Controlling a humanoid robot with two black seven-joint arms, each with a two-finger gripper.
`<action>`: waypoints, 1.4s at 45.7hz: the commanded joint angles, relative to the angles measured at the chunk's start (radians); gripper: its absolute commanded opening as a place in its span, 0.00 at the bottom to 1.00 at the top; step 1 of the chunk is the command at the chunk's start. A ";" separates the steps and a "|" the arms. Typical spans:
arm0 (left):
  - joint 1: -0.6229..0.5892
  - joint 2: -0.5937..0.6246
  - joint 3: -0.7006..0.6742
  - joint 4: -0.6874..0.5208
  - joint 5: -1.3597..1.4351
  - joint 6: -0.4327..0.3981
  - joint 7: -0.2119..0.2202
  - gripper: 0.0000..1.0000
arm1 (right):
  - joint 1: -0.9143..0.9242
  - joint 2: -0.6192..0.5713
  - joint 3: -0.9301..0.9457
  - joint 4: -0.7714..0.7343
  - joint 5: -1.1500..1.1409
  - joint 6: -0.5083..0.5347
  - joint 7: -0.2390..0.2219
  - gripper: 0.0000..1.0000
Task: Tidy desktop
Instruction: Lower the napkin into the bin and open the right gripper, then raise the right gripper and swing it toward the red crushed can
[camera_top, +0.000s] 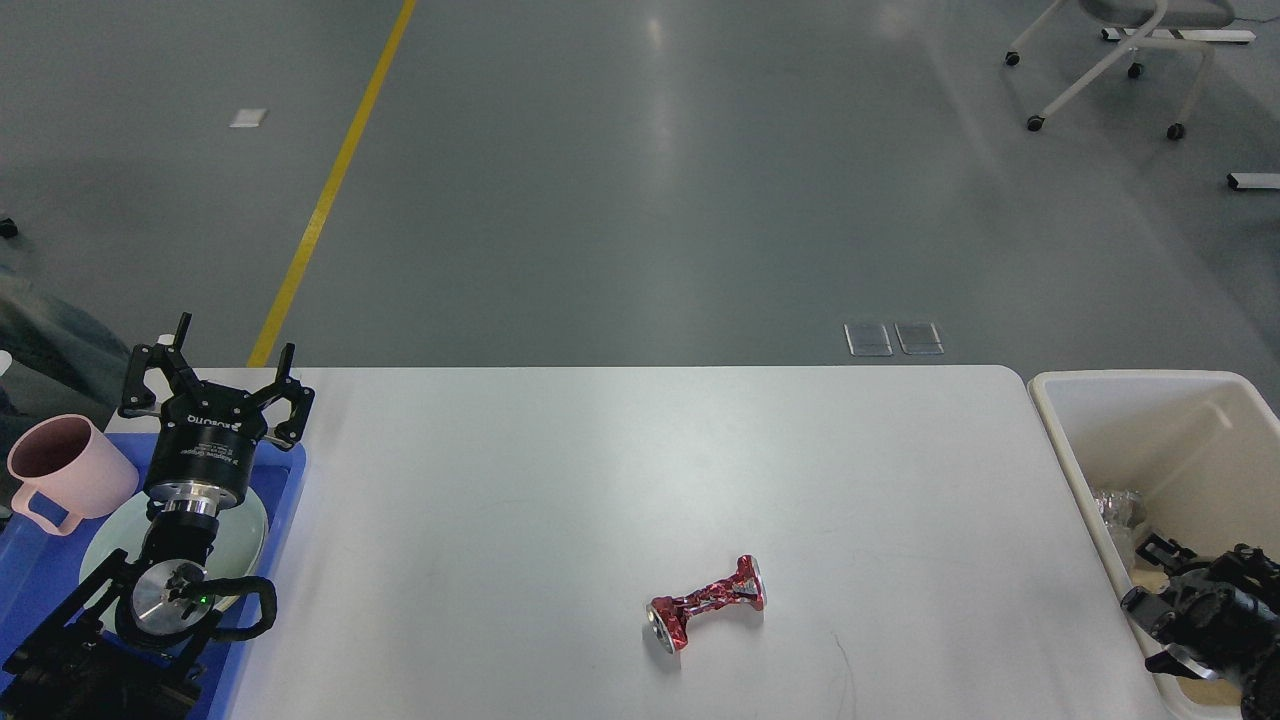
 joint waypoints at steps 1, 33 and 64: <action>0.000 0.000 0.000 0.000 0.000 0.000 0.000 0.96 | 0.000 0.000 -0.002 0.005 -0.002 0.000 0.000 1.00; 0.000 0.002 0.000 0.000 0.000 0.000 0.001 0.96 | 1.031 -0.160 -0.419 0.809 -0.338 0.698 -0.011 1.00; 0.001 0.000 0.000 0.000 0.000 0.000 0.000 0.96 | 1.909 0.054 -0.428 1.444 0.117 1.083 -0.009 1.00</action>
